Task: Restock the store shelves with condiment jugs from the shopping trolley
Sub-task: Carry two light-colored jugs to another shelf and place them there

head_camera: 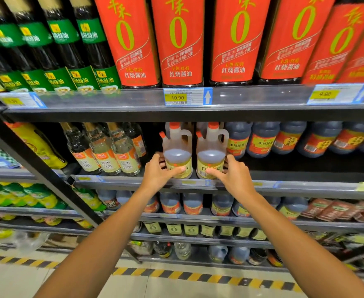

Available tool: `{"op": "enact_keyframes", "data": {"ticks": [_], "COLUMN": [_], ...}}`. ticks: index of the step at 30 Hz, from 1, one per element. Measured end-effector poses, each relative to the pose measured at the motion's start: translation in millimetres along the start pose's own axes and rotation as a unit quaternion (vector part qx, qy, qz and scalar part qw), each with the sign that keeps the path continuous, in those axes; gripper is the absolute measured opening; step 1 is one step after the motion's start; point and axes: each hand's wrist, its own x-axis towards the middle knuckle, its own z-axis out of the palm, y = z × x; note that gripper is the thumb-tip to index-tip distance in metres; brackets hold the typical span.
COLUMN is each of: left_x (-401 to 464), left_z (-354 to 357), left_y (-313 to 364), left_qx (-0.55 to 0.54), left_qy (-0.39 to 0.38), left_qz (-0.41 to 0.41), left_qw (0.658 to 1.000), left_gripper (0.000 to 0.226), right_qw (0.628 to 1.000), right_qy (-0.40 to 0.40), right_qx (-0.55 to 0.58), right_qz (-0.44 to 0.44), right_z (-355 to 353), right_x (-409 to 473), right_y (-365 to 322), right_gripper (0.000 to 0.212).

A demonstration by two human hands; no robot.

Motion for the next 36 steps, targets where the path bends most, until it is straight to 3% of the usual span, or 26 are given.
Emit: {"op": "enact_keyframes", "data": {"ticks": [4, 6, 8, 11, 15, 19, 26, 31, 34, 36], "left_x": [-4.6, -12.9, -26.1, -55.2, -87.9, -116.6, -169.5, -234.4, -301.9, -349.8], "left_z": [-14.9, -28.5, -43.0, -51.6, -18.2, 54.9, 208.8, 357.9, 457.2, 514.9], "left_y": [12.8, 14.9, 14.5, 8.9, -7.9, -8.9, 86.7, 188.0, 246.4, 278.4], "left_qx": [0.086, 0.14, 0.224, 0.332, 0.33, 0.344, 0.449, 0.446, 0.416, 0.388], "left_qy": [-0.091, -0.106, -0.08, -0.044, -0.103, -0.223, -0.427, -0.468, -0.479, -0.491], "left_qz": [-0.033, 0.001, 0.069, 0.239, 0.356, 0.371, 0.353, 0.423, 0.5, 0.54], "left_qw": [0.992, 0.984, 0.969, 0.912, 0.868, 0.833, 0.701, 0.635, 0.589, 0.563], "left_gripper": [0.084, 0.099, 0.105, 0.088, 0.068, 0.074, 0.094, 0.1, 0.124, 0.128], "right_qw": [0.995, 0.989, 0.988, 0.995, 0.991, 0.987, 0.977, 0.962, 0.938, 0.922], "right_qy": [-0.087, -0.118, -0.102, -0.083, -0.122, -0.135, -0.102, -0.043, 0.005, 0.032], "right_qx": [0.052, 0.092, 0.114, 0.058, -0.044, -0.092, -0.126, -0.126, -0.12, -0.112], "right_qz": [0.016, 0.013, 0.001, -0.024, -0.044, -0.003, 0.137, 0.239, 0.324, 0.37], "right_z": [-9.5, -24.5, -41.6, -65.6, -90.5, -113.8, -203.5, -302.7, -361.7, -397.9], "right_x": [-6.3, -19.9, -45.2, -86.0, -134.9, -198.2, -305.7, -414.1, -498.4, -549.6], "right_y": [-3.0, 0.2, 6.1, 23.7, 56.9, 99.1, 183.5, 269.5, 322.6, 348.4], "right_gripper": [0.057, 0.083, 0.101, 0.088, 0.071, 0.068, 0.073, 0.08, 0.092, 0.099]}}
